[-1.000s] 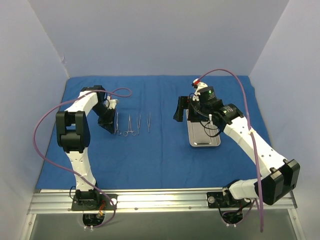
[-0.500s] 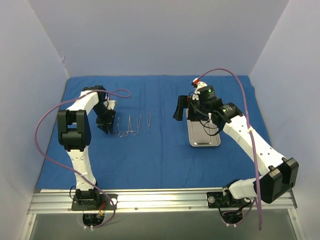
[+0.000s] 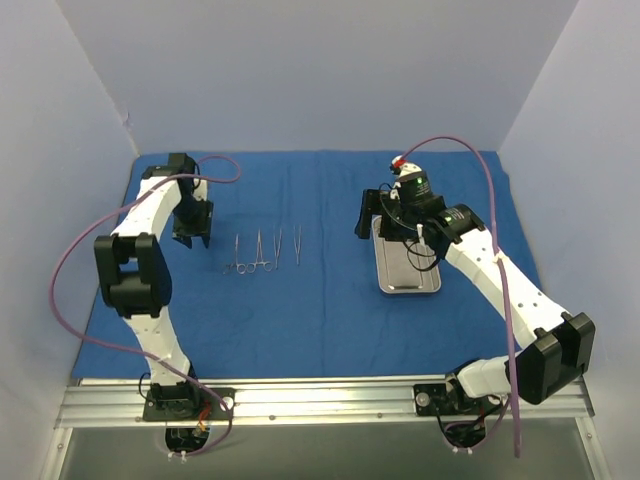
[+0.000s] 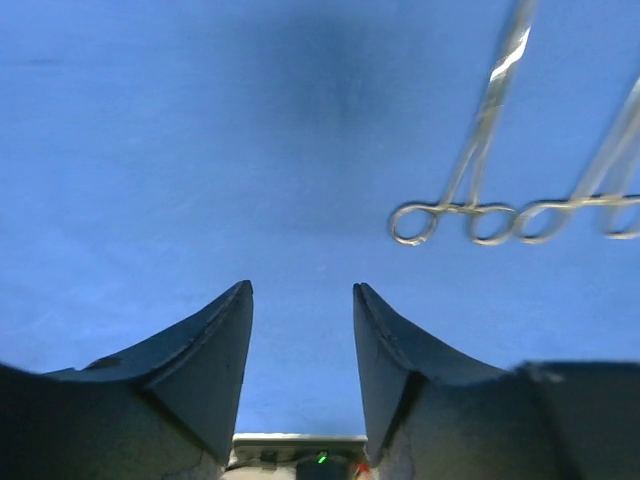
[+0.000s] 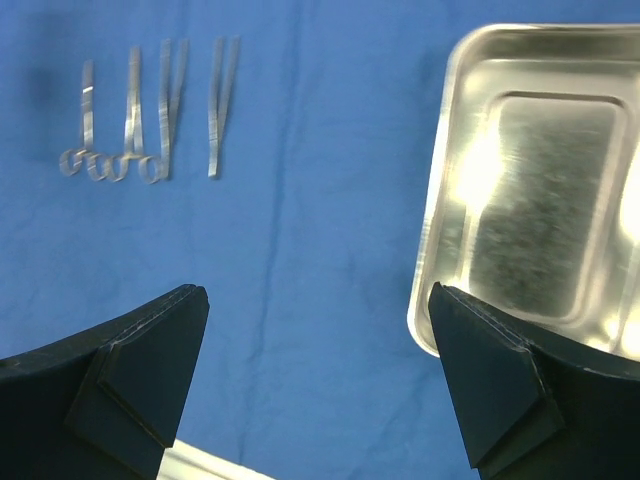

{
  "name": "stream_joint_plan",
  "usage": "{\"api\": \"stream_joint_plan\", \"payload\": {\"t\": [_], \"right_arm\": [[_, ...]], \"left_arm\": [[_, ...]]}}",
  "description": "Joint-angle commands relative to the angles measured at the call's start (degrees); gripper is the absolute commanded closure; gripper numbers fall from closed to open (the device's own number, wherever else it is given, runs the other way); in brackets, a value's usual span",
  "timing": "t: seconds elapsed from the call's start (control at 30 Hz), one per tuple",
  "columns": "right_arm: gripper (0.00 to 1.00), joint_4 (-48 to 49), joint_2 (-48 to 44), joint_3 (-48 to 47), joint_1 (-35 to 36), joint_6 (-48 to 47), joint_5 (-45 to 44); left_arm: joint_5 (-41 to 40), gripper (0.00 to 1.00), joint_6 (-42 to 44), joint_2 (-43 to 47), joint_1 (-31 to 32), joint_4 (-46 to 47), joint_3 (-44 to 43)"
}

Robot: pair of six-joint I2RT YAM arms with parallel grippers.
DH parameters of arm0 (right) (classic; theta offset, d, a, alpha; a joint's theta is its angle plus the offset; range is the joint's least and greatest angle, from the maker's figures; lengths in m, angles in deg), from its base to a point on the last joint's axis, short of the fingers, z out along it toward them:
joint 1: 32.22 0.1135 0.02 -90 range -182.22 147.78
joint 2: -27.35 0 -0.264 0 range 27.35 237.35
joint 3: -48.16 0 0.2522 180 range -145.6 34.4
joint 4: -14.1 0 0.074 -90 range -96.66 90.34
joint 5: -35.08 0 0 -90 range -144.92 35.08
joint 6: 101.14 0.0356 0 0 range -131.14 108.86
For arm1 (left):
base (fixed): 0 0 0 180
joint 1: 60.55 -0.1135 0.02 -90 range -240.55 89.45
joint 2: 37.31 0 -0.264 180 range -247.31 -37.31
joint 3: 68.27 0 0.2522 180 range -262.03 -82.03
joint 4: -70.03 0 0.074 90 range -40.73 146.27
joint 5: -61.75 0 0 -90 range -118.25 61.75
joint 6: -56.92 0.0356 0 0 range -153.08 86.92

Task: Open and lay out the surgical kit
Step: Place the medical item in the surgical kit, then reset both arms

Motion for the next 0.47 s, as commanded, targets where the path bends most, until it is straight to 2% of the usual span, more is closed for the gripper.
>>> {"api": "stream_joint_plan", "payload": {"t": [0.0, 0.03, 0.07, 0.1, 0.13, 0.2, 0.33, 0.4, 0.43], "right_arm": [[0.0, -3.1, -0.9, 0.7, -0.7, 1.1, -7.0], [0.0, -3.2, -1.4, 1.4, -0.8, 2.2, -8.4], [0.0, -3.0, -2.7, 3.3, -0.9, 3.1, -9.5], [0.0, -2.7, -3.3, 4.4, -1.0, 3.7, -10.0], [0.0, -2.5, -4.0, 5.6, -1.2, 4.4, -10.8], [0.0, -2.4, -6.7, 9.9, -1.3, 8.4, -12.6], [0.0, 0.9, -16.2, 19.0, -1.2, 12.3, -10.9], [0.0, 3.4, -20.2, 24.9, -1.1, 13.7, -8.4], [0.0, 5.1, -23.8, 26.6, -1.2, 14.1, -7.6]], "left_arm": [[-0.6, 0.46, -4.3, 10.6, -0.2, 4.3, 0.1], [0.8, 0.36, -5.8, 13.9, -0.2, 5.0, 0.9], [3.7, 0.06, -6.4, 15.9, -0.2, 7.5, 2.1], [6.2, 0.06, -7.1, 17.7, -0.2, 8.9, 3.4], [12.0, 0.06, -9.1, 21.6, -0.2, 10.2, 6.5], [16.1, 0.06, -12.1, 28.2, 0.4, 14.6, 10.4], [25.7, 0.06, -22.5, 39.6, 1.4, 26.1, 25.4], [28.0, 0.06, -26.2, 46.1, 1.7, 29.5, 30.3], [31.3, 0.06, -30.9, 48.1, 1.6, 34.0, 32.9]]}}
